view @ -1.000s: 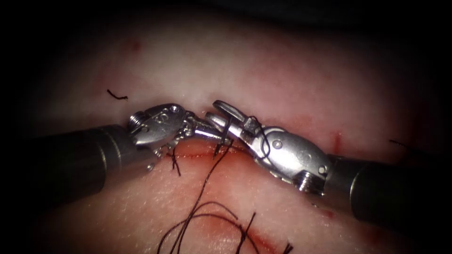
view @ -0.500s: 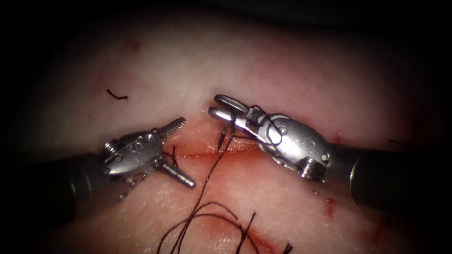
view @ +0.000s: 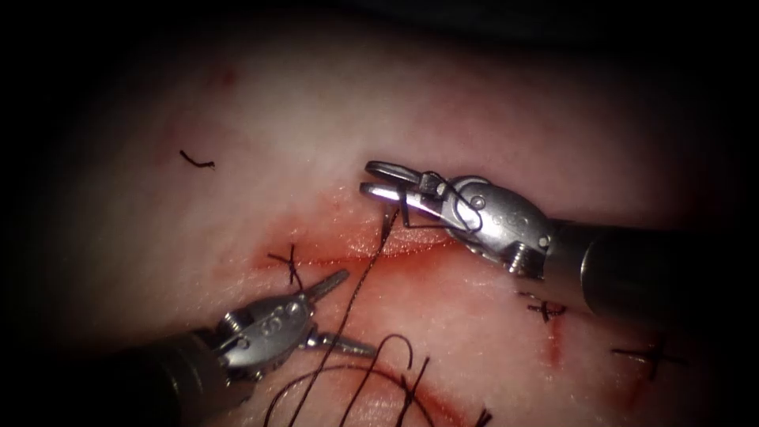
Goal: Wound Closure
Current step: Pierce the skin above the incision with the needle in the right needle driver.
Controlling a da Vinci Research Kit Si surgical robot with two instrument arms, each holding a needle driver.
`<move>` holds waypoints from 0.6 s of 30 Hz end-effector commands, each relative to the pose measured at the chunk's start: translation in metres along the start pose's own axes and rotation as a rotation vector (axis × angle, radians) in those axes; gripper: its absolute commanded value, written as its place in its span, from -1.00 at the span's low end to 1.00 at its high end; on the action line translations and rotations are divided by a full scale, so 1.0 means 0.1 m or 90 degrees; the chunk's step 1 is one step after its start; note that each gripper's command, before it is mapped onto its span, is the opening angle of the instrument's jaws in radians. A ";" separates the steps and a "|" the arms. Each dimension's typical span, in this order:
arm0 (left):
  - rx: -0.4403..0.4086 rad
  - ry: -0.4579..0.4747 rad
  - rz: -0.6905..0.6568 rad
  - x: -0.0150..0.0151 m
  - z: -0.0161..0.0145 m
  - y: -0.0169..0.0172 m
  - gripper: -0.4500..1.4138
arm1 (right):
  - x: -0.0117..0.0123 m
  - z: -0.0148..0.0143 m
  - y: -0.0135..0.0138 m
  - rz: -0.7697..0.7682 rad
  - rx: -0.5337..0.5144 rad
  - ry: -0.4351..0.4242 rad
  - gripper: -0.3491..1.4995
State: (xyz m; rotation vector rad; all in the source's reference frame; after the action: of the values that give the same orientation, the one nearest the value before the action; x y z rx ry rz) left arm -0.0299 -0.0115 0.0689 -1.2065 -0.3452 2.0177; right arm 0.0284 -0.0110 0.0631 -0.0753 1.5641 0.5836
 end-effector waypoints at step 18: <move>0.010 -0.043 0.027 -0.008 0.015 0.026 0.17 | -0.038 0.037 -0.018 -0.068 -0.002 0.029 -1.00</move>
State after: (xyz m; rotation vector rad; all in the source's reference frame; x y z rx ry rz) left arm -0.0316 -0.0139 0.0682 -1.1392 -0.3386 2.0996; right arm 0.0320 -0.0123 0.0658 -0.1776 1.5920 0.5026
